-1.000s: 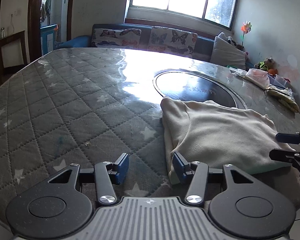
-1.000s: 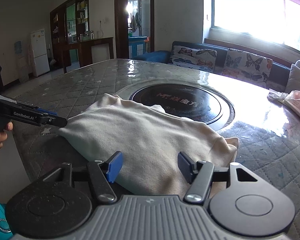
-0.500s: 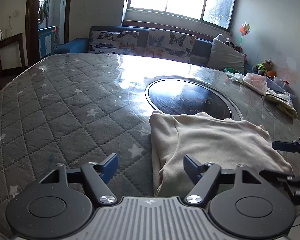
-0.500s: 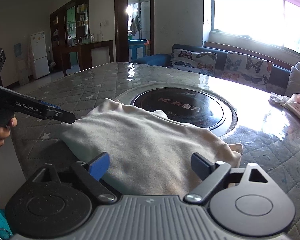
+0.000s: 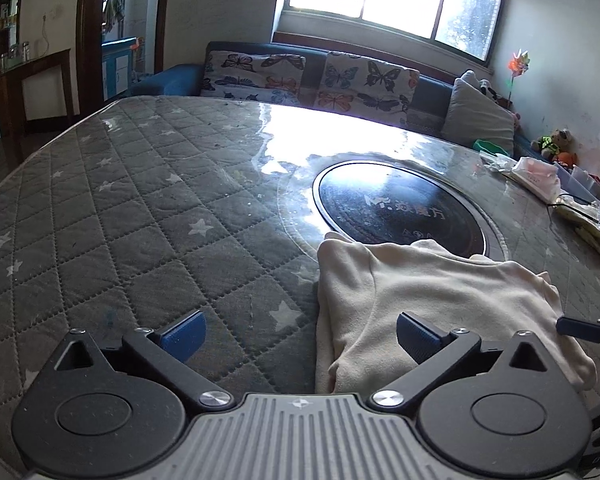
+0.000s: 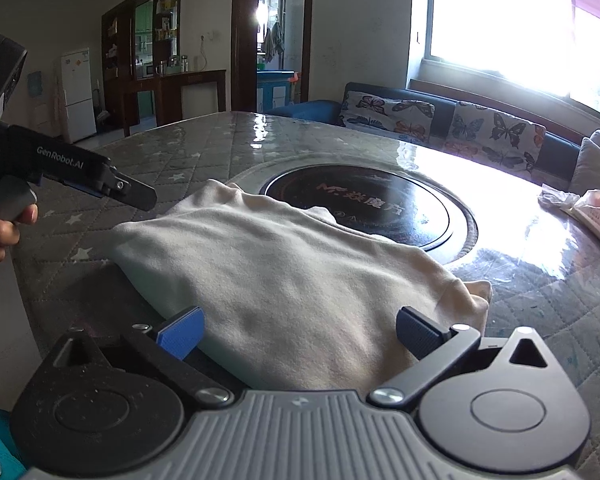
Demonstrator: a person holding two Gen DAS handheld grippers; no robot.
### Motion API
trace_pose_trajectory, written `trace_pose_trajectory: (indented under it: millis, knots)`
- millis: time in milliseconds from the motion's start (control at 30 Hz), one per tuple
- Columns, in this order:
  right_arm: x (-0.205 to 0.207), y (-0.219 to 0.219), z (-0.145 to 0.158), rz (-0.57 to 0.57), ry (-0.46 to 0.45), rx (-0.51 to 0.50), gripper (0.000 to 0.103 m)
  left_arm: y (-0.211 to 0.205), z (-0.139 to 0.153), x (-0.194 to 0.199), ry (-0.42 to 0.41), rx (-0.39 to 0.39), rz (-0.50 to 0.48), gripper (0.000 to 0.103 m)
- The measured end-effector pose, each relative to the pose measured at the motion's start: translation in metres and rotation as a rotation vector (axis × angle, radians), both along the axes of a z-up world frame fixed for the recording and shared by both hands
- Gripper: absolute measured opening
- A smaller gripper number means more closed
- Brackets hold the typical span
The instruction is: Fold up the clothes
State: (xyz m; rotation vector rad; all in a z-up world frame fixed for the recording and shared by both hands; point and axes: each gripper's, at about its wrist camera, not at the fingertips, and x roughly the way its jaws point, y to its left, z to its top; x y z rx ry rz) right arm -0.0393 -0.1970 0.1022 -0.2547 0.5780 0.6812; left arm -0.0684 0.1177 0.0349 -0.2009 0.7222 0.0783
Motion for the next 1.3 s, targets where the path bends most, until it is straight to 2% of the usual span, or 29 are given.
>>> trace_pose_trajectory:
  millis: [367, 600, 1067, 1300]
  knots:
    - [0.003, 0.002, -0.011, 0.009, -0.001, -0.031, 0.103, 0.005, -0.005, 0.016, 0.066, 0.008, 0.062, 0.103]
    - [0.004, 0.001, -0.013, 0.013, 0.013, -0.024, 0.103, 0.011, -0.018, 0.023, 0.157, -0.044, 0.098, 0.103]
    - [0.004, 0.001, -0.014, 0.014, 0.014, -0.019, 0.103, 0.005, -0.017, 0.027, 0.196, -0.002, 0.116, 0.103]
    - [0.004, 0.001, -0.014, 0.014, 0.016, -0.017, 0.103, 0.004, -0.018, 0.029, 0.191, 0.004, 0.122, 0.103]
